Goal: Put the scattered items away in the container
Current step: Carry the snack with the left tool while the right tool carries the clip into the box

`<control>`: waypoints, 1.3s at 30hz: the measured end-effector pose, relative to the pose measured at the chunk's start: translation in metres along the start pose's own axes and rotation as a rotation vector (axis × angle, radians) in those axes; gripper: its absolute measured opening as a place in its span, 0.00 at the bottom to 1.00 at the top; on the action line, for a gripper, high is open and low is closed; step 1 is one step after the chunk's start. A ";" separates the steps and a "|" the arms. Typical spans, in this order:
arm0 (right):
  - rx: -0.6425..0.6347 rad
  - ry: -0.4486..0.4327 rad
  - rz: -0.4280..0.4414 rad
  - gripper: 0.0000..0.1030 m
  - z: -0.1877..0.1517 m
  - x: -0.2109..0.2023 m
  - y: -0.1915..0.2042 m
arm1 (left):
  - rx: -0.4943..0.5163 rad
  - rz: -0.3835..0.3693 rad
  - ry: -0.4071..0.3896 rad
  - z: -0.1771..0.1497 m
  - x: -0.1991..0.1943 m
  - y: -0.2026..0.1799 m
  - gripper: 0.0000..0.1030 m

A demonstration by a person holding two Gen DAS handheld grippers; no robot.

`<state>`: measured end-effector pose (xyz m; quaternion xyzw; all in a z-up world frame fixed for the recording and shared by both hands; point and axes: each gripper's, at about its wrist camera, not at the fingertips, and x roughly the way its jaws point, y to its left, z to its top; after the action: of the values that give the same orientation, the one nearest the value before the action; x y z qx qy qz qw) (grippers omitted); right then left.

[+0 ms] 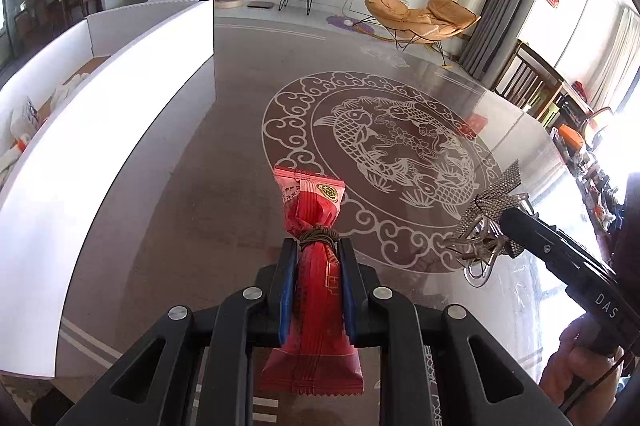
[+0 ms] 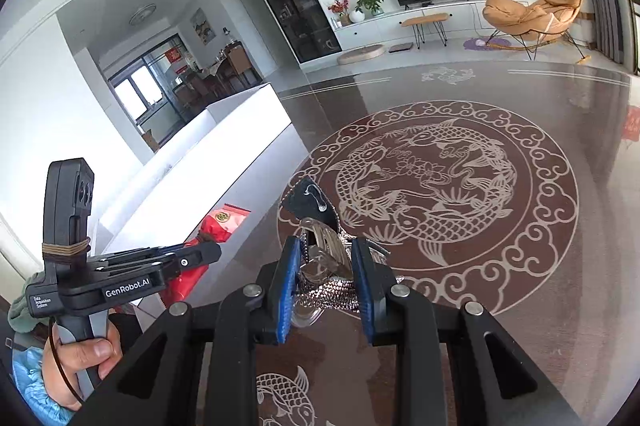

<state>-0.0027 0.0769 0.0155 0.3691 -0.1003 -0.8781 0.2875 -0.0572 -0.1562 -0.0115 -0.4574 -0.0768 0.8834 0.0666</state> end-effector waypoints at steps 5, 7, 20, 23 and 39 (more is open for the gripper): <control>-0.069 0.035 0.040 0.26 0.017 0.020 0.037 | -0.051 0.000 -0.023 0.005 -0.030 0.029 0.19; -0.103 0.035 0.076 0.26 0.035 0.031 0.060 | -0.078 0.009 -0.056 0.017 -0.053 0.050 0.19; -0.369 0.103 0.390 0.26 0.158 0.172 0.301 | -0.272 0.292 -0.154 0.083 -0.140 0.267 0.19; -0.383 0.219 0.396 0.26 0.148 0.226 0.327 | -0.336 0.308 -0.111 0.074 -0.127 0.310 0.19; -0.591 0.277 0.125 0.63 0.127 0.241 0.353 | -0.350 0.474 -0.032 0.047 -0.116 0.304 1.00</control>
<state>-0.0757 -0.3546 0.0998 0.3786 0.1763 -0.7913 0.4465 -0.0437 -0.4793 0.0481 -0.4530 -0.1201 0.8549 -0.2226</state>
